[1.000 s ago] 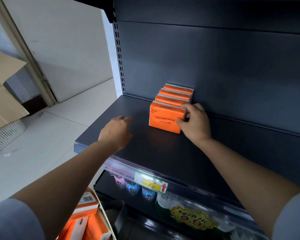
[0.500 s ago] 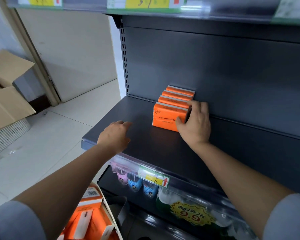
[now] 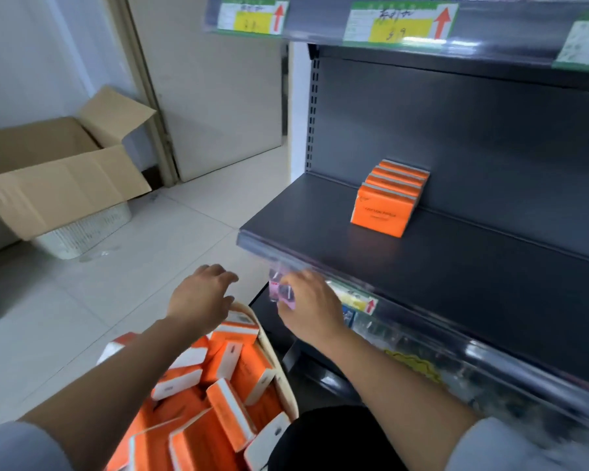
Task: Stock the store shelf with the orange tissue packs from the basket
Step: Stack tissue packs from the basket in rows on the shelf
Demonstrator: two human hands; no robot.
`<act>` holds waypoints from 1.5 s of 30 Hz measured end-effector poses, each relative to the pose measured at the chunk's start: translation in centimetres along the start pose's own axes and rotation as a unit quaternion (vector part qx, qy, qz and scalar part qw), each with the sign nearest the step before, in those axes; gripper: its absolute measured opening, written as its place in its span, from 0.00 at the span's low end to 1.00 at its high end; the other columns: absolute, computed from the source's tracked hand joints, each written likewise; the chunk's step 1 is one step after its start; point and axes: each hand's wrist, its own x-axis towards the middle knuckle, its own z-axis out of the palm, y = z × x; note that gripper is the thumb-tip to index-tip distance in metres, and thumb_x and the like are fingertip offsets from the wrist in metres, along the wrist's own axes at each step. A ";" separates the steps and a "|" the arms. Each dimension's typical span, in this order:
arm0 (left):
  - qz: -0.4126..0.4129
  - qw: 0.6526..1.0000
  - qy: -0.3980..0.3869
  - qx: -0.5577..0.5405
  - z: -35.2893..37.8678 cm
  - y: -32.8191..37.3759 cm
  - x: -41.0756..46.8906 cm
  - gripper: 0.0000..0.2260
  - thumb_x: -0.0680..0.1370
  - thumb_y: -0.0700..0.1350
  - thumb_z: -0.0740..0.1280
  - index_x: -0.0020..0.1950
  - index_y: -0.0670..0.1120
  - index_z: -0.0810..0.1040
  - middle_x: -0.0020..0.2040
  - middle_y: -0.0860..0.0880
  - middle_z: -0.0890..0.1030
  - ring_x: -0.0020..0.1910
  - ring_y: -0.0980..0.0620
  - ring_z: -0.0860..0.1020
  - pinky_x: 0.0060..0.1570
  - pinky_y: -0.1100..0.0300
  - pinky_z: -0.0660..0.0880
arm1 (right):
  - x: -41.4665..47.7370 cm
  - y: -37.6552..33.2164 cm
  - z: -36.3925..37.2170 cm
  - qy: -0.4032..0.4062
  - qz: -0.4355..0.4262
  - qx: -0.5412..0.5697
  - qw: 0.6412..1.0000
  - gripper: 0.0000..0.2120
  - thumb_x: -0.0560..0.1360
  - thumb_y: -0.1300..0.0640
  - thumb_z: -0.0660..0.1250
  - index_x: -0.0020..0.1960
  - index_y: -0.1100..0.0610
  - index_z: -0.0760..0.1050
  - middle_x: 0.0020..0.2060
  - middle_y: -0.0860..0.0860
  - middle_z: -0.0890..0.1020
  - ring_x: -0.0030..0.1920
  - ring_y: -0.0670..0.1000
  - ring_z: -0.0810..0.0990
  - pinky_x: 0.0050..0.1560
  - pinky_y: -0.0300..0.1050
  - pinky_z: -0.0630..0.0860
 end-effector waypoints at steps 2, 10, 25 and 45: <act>-0.029 0.999 -0.043 0.006 1.6 -2.1 -2.7 0.18 0.78 0.49 0.63 0.68 0.53 0.72 0.65 0.52 0.73 0.66 0.51 0.68 0.58 0.56 0.72 | -1.2 -1.4 2.3 -0.076 0.006 -0.010 0.997 0.12 0.74 0.54 0.65 0.57 0.55 0.74 0.57 0.53 0.76 0.60 0.55 0.73 0.55 0.48 0.71; -0.093 0.972 -0.215 0.028 7.9 -5.5 -11.3 0.18 0.77 0.58 0.62 0.65 0.55 0.74 0.63 0.51 0.75 0.64 0.50 0.71 0.60 0.56 0.72 | -4.1 -4.7 8.5 -0.216 0.002 -0.050 0.975 0.17 0.74 0.48 0.67 0.61 0.50 0.71 0.55 0.51 0.77 0.55 0.53 0.77 0.53 0.51 0.78; -0.186 0.896 -0.329 -0.231 10.8 -4.8 -10.5 0.26 0.67 0.47 0.77 0.63 0.49 0.74 0.59 0.50 0.77 0.57 0.50 0.75 0.58 0.55 0.73 | -4.6 -4.5 10.4 -0.376 0.019 0.022 0.926 0.21 0.72 0.55 0.69 0.65 0.50 0.71 0.56 0.49 0.76 0.55 0.52 0.75 0.54 0.47 0.75; -0.222 0.773 -0.155 -0.574 5.7 -6.2 -7.0 0.21 0.71 0.35 0.74 0.59 0.47 0.71 0.51 0.46 0.82 0.49 0.47 0.82 0.50 0.52 0.79 | -2.6 -4.9 9.2 -0.269 0.132 0.276 0.913 0.22 0.66 0.47 0.77 0.56 0.49 0.73 0.51 0.44 0.77 0.53 0.46 0.77 0.55 0.50 0.78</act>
